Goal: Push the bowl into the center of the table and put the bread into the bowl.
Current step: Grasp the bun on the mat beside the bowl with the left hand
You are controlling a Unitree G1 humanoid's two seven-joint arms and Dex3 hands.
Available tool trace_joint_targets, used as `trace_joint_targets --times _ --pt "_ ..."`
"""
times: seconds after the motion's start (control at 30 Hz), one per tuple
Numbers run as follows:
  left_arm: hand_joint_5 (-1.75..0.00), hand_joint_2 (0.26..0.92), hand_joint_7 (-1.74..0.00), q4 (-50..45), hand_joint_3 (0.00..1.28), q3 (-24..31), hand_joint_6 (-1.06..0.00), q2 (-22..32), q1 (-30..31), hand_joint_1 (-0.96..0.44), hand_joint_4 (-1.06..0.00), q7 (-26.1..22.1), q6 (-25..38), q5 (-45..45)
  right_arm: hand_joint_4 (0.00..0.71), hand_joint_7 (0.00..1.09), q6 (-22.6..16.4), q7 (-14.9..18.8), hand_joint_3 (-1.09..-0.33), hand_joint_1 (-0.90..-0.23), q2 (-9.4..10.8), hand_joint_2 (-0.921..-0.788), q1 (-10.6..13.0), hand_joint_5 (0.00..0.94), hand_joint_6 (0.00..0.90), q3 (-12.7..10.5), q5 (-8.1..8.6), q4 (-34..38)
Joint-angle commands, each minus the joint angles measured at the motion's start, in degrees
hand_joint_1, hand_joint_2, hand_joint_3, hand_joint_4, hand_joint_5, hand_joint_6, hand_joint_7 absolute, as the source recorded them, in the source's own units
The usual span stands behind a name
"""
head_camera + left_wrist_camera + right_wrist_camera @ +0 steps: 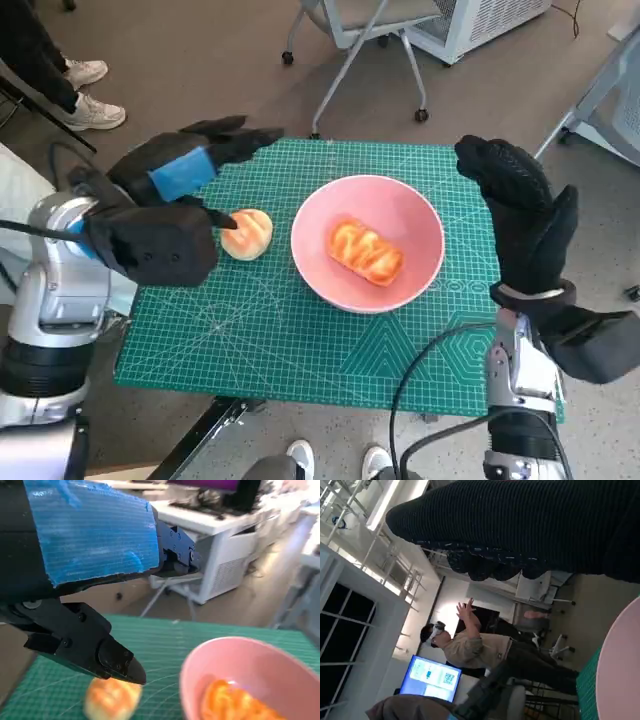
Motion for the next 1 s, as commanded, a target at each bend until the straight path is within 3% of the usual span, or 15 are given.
trace_joint_targets --times 0.03,0.37,0.7,1.0 --pt "0.0 0.78 0.0 0.3 0.0 -0.2 -0.24 1.1 1.5 -0.12 -0.09 -0.1 -1.3 -0.8 0.234 0.51 0.9 0.6 -0.768 -0.652 -0.4 -0.921 0.9 0.0 0.145 0.2 0.2 0.5" --pt "0.0 0.757 0.0 2.6 0.0 -1.7 -0.23 0.6 2.0 -0.07 -0.09 -0.3 -1.6 -0.2 0.232 0.52 1.4 1.6 -0.771 -0.652 -0.8 -0.921 0.9 0.0 0.145 0.0 0.72 0.3" --pt "0.0 0.748 0.0 5.4 0.0 -6.6 -0.23 -0.8 0.5 0.14 -0.04 1.3 3.7 6.9 0.232 0.52 2.2 1.6 -0.771 -0.656 -1.2 -0.921 1.2 0.0 0.143 -0.3 0.93 -0.2" --pt "0.0 0.752 0.0 11.4 0.01 -9.5 -0.2 -2.6 -1.8 0.18 -0.02 1.5 4.8 8.3 0.231 0.52 2.9 0.9 -0.771 -0.661 -1.3 -0.921 2.2 0.0 0.142 0.0 0.42 -2.0"
